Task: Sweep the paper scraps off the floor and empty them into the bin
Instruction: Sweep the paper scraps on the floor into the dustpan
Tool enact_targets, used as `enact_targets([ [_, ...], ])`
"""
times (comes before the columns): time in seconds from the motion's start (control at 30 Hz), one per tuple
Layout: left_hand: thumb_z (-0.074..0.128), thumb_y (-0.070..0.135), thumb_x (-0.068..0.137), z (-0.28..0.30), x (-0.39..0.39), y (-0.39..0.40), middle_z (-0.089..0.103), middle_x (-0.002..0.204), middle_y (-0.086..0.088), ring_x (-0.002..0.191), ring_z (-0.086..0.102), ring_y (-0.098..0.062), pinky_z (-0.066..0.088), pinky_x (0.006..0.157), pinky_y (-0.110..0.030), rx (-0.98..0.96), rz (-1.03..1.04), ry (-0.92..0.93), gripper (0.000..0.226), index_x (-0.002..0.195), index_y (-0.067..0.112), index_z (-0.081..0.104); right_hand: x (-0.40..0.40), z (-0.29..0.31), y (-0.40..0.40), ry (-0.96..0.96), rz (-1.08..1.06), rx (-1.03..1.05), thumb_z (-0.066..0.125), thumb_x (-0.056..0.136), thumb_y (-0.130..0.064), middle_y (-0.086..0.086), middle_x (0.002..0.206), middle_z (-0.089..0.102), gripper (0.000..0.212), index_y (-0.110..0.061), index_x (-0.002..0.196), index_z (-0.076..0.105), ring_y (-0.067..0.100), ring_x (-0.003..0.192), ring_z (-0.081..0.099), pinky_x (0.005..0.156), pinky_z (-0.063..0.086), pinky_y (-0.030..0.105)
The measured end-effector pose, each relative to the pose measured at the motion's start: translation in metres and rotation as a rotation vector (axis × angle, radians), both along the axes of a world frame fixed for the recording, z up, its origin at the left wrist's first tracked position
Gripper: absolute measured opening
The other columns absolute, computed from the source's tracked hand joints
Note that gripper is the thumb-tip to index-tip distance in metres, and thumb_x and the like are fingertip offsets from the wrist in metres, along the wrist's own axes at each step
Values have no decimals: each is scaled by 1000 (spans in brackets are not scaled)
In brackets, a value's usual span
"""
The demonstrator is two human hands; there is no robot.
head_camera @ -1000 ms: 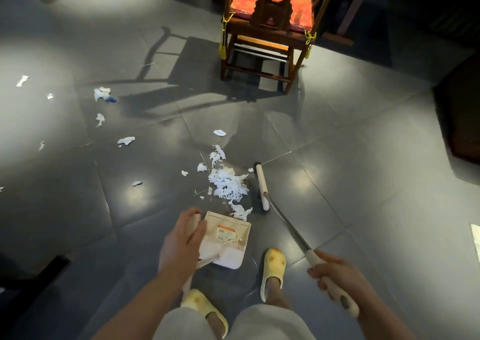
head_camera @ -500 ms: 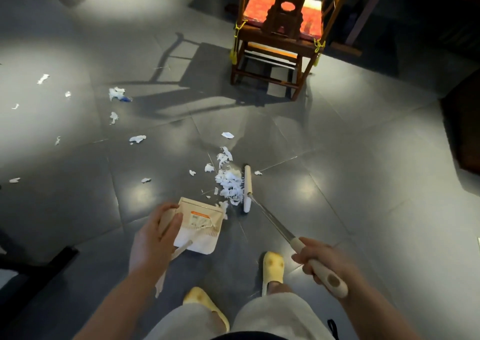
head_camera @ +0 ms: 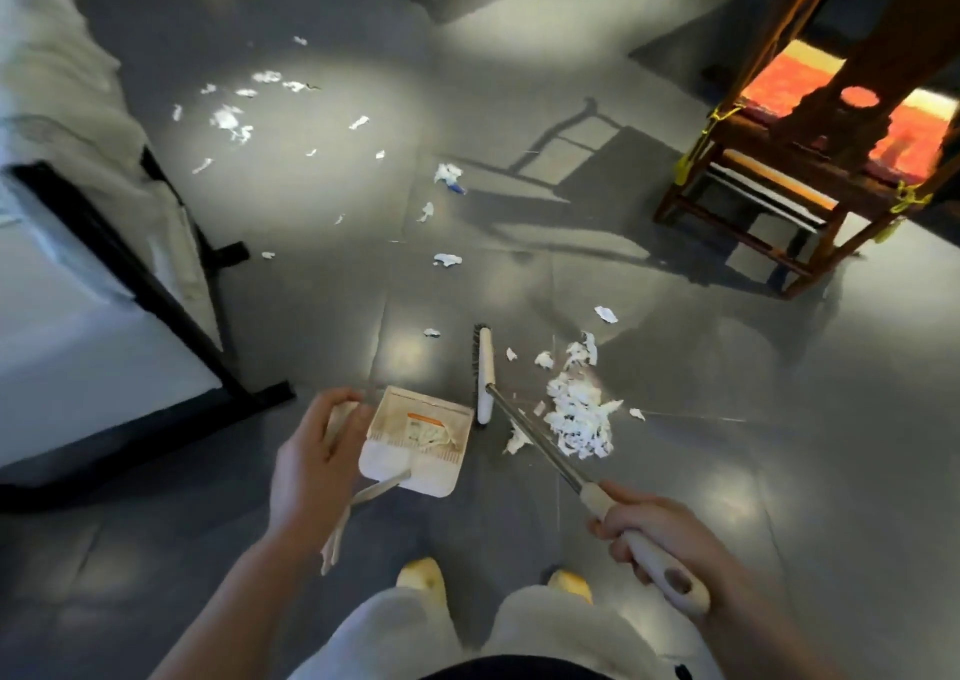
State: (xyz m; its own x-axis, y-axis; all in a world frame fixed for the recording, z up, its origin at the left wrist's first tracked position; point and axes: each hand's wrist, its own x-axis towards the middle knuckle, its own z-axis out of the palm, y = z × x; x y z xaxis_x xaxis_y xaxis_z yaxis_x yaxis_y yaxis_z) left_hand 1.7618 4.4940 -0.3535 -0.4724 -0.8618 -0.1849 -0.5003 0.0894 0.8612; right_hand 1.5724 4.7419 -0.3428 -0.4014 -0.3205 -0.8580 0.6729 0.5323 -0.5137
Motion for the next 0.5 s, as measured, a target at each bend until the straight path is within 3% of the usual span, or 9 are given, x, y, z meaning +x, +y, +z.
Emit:
enact_targets([
  [0.13,58,39,97,7,30,13,66,80,5,70,63,-25,54,65,-46,-66,165,-96,8,96,47,59,-23,-4,-10,-48,207,20,55,83,8,18,89,55,45,-19,119,57,9,38,46,30,29,16],
  [0.27,60,39,95,24,63,25,67,79,1,68,62,-26,53,66,-43,-141,263,-202,8,95,47,59,-45,-6,-20,-60,375,43,56,82,8,18,88,57,34,-16,105,63,9,36,47,31,32,15],
  [0.37,57,45,88,33,77,42,67,78,2,66,62,-29,53,66,-45,-137,393,-195,9,97,46,62,-54,-12,-28,-59,478,62,58,81,6,15,86,59,34,-20,103,64,9,36,46,30,31,14],
  [0.5,53,50,82,29,82,69,67,79,5,69,63,-28,55,67,-48,-107,534,-173,16,95,46,63,-51,-34,-40,-195,541,76,60,80,3,6,71,55,31,-16,105,63,6,38,44,30,28,12],
])
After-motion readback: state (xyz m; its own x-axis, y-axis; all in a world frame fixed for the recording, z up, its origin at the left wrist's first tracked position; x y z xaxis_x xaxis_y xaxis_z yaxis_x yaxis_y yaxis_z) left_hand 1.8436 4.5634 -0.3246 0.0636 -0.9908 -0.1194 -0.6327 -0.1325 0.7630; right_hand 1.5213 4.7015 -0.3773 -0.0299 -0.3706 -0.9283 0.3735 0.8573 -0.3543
